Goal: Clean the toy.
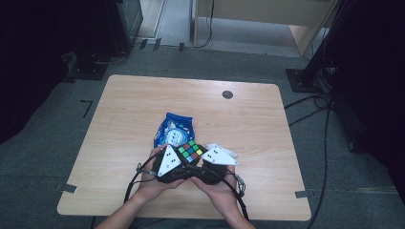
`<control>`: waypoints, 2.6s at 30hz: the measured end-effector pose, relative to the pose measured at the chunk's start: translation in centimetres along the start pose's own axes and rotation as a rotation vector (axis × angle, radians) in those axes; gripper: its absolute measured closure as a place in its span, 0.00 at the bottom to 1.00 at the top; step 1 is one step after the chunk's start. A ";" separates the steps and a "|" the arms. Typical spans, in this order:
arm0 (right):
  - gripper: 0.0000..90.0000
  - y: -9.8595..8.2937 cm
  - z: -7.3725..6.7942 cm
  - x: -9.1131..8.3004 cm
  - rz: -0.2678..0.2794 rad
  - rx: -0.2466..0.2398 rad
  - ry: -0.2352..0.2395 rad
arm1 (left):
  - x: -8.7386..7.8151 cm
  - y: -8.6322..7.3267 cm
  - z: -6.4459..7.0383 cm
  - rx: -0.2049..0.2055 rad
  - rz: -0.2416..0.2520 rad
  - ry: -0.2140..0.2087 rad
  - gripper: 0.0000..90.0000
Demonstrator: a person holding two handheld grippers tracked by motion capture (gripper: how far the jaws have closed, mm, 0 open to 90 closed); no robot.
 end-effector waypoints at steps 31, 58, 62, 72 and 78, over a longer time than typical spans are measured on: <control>0.37 -1.9 8.2 -1.9 -0.050 0.163 -0.098 | -0.7 -0.6 -3.1 -0.111 0.018 0.003 0.38; 0.98 -5.6 9.8 -0.4 -0.171 0.037 -0.233 | -0.5 -0.8 -2.6 -0.115 0.013 -0.047 0.38; 0.98 -2.4 7.5 -2.5 0.016 0.034 -0.144 | -0.2 -1.0 -2.3 -0.089 -0.003 -0.059 0.38; 0.98 0.4 3.4 -3.2 0.083 0.039 0.069 | 0.2 -1.2 0.0 0.006 -0.019 -0.136 0.38; 0.98 1.0 1.9 -3.5 0.099 0.065 0.191 | 0.3 -1.1 -0.1 -0.013 -0.022 -0.143 0.38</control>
Point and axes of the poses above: each handheld gripper's, and its own axes: x roughly forward along the jaws, y roughly out of its top, z roughly to its right, the point moved 1 cm from there along x, roughly forward along the jaws, and after that the axes turned 3 degrees about -x, right-handed, at the moved point
